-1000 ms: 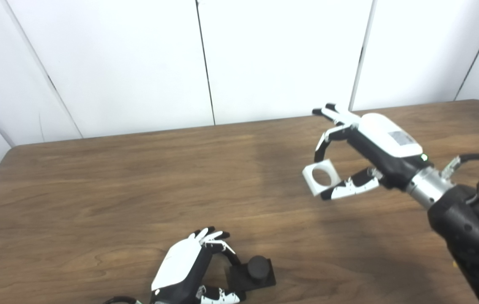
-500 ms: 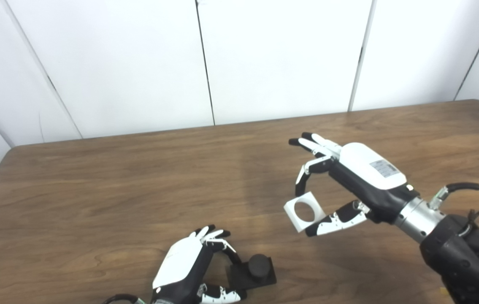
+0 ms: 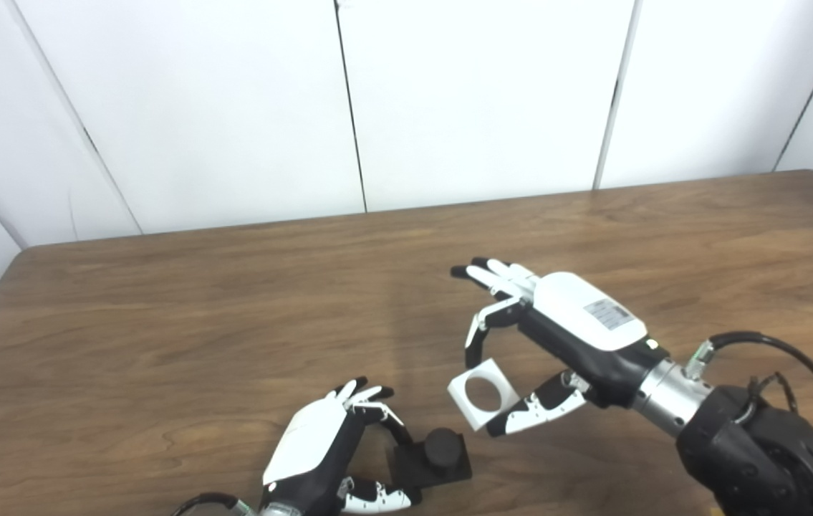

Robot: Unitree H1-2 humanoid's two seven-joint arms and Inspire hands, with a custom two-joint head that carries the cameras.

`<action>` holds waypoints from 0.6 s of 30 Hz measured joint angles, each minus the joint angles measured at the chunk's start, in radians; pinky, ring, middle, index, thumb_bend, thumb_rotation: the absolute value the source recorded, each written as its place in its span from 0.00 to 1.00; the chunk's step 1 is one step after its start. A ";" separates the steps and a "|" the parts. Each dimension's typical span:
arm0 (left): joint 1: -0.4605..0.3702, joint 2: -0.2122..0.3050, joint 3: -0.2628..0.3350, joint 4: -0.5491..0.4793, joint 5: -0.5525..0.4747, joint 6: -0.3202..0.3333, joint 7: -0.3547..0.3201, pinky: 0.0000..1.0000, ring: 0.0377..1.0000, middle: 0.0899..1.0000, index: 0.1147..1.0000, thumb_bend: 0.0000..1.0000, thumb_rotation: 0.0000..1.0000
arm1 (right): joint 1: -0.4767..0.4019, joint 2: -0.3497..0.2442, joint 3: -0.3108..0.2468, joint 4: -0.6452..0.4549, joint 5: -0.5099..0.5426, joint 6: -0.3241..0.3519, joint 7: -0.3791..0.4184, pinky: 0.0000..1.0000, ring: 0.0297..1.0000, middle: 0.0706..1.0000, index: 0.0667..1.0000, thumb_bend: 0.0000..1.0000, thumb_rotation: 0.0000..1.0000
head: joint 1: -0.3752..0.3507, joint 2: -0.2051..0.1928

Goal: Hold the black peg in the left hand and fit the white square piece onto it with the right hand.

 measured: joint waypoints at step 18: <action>-0.006 -0.001 0.003 0.000 0.003 0.000 -0.013 1.00 0.99 0.87 0.43 0.50 0.06 | 0.001 0.058 0.049 0.030 -0.037 -0.022 0.041 1.00 1.00 0.97 0.46 0.52 0.16 | -0.002 0.012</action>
